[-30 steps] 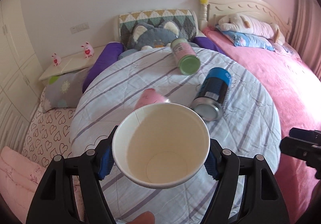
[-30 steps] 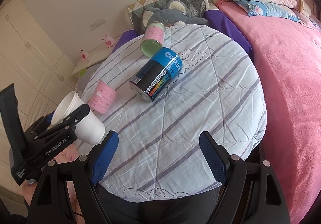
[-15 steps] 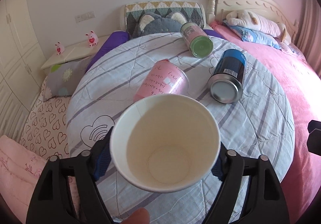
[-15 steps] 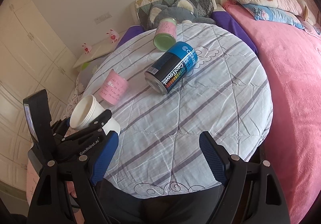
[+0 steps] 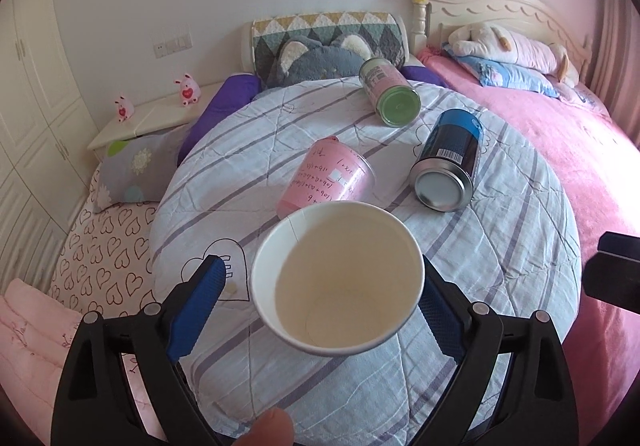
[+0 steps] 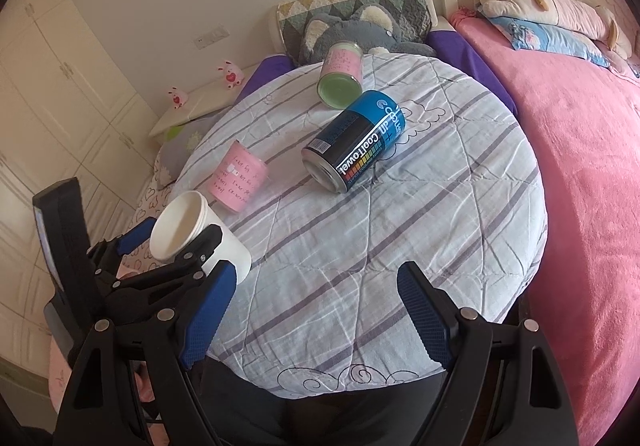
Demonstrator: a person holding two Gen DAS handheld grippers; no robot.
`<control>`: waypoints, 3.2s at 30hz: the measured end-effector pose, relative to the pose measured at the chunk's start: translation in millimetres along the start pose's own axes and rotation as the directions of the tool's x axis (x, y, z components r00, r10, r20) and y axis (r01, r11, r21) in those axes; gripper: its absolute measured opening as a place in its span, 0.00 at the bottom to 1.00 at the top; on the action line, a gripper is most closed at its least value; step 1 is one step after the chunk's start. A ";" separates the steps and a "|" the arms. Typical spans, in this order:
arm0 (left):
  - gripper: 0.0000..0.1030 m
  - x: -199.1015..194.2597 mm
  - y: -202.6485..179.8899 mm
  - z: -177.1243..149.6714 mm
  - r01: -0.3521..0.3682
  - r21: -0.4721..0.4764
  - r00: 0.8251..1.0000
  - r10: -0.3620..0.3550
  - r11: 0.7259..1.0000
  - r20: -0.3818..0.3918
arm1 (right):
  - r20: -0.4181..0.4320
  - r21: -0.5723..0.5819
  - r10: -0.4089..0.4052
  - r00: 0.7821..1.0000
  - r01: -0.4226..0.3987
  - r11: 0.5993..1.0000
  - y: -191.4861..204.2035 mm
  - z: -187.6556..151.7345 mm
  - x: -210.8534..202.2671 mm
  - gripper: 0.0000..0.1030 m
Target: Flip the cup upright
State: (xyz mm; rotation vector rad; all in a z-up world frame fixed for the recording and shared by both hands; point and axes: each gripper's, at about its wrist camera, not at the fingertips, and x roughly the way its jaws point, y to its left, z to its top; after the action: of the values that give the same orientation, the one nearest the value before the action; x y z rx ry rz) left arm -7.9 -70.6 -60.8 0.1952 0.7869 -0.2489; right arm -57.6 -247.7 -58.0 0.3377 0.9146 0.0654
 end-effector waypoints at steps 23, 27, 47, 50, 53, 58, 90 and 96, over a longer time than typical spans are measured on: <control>1.00 -88.2 33.0 -7.9 0.027 -0.043 0.995 -0.031 0.999 -0.096 | 0.075 -0.100 -0.156 0.985 0.163 0.982 31.3 -5.5 -3.1 0.81; 1.00 -107.2 33.0 -21.6 0.003 -0.025 0.996 -0.005 1.000 -0.084 | 0.101 -0.142 -0.184 0.978 0.197 0.970 45.8 -17.0 -14.7 0.81; 1.00 -128.1 51.0 -38.3 -0.040 -0.049 0.997 0.037 0.998 -0.062 | 0.128 -0.169 -0.190 0.973 0.210 0.963 65.8 -38.0 -34.8 0.81; 1.00 -128.1 50.9 -38.8 -0.041 -0.048 0.997 0.038 0.998 -0.063 | 0.130 -0.169 -0.190 0.973 0.210 0.963 66.3 -38.0 -35.3 0.81; 1.00 -129.2 51.5 -38.0 -0.044 -0.046 0.997 0.041 0.998 -0.063 | 0.129 -0.169 -0.189 0.973 0.210 0.963 66.2 -38.0 -35.2 0.81; 1.00 -132.1 52.7 -36.6 -0.039 -0.043 0.997 0.036 0.998 -0.064 | 0.129 -0.167 -0.188 0.974 0.208 0.964 66.0 -38.0 -35.8 0.81; 1.00 -132.5 38.0 -27.4 -0.010 -0.024 0.998 0.009 1.000 -0.063 | 0.146 -0.152 -0.199 0.969 0.221 0.963 64.5 -39.3 -40.8 0.81; 1.00 -135.8 33.2 -26.1 -0.002 -0.019 0.999 0.001 1.000 -0.048 | 0.182 -0.147 -0.207 0.961 0.235 0.961 69.3 -42.6 -54.0 0.81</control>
State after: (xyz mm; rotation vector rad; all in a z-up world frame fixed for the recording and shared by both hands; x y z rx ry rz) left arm -108.0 -12.0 21.5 0.1840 0.8364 -0.2359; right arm -118.1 -181.9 -18.9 0.0804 0.7719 -0.0913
